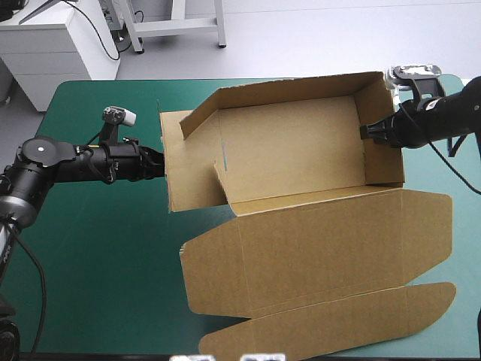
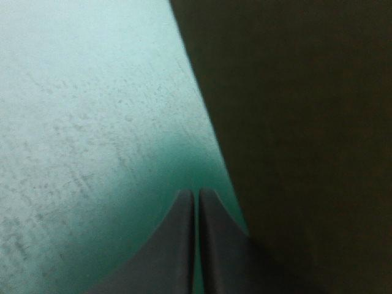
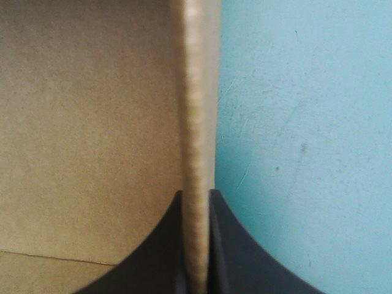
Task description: Fold the box
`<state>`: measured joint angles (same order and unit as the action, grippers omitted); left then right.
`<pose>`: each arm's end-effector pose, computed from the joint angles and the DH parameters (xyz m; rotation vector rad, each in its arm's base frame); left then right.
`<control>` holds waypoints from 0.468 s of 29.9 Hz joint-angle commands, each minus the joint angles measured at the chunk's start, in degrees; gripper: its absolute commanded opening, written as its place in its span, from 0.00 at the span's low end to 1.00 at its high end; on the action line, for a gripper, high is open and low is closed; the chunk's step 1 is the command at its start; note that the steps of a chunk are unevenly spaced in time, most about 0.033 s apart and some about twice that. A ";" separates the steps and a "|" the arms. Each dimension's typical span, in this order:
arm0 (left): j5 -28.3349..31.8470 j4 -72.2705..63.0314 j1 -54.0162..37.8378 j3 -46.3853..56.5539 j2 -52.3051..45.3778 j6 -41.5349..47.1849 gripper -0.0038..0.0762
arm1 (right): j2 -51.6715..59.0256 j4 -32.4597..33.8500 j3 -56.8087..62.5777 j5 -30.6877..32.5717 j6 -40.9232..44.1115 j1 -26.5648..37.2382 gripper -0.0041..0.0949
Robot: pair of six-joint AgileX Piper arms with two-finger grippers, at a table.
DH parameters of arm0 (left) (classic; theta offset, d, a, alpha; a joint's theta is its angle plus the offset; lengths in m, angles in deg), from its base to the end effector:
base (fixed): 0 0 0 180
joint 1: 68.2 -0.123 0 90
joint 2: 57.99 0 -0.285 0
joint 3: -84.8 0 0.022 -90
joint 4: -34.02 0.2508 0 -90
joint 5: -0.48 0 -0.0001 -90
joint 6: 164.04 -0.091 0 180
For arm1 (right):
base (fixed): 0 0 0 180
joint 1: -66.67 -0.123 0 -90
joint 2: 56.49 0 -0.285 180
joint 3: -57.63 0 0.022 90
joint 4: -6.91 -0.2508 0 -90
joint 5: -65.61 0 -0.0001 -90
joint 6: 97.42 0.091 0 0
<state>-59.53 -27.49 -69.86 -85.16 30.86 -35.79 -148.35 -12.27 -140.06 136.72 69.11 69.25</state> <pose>0.2864 -0.0610 0.3467 0.5252 2.1617 -0.9294 0.2960 0.0150 0.4272 -0.2237 2.4701 0.3263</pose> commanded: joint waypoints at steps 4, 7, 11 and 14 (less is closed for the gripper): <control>-4.41 -10.27 -0.09 -1.58 -1.74 -2.59 0.06 | 2.18 -2.90 -1.77 -0.85 0.31 0.49 0.02; -6.82 -13.93 -0.09 -1.58 -1.74 -4.44 0.06 | 2.18 -3.31 -1.77 -0.85 0.46 0.38 0.02; -8.98 -17.95 -0.09 -1.58 -1.74 -5.66 0.06 | 2.18 -4.82 -1.77 -0.85 0.46 0.38 0.02; -11.42 -20.46 -0.09 -1.58 -1.74 -8.32 0.06 | 2.18 -4.82 -1.77 -0.95 0.92 0.38 0.02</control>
<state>-67.56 -40.51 -69.97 -85.16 30.86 -41.80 -148.35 -14.20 -140.06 136.72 69.28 69.25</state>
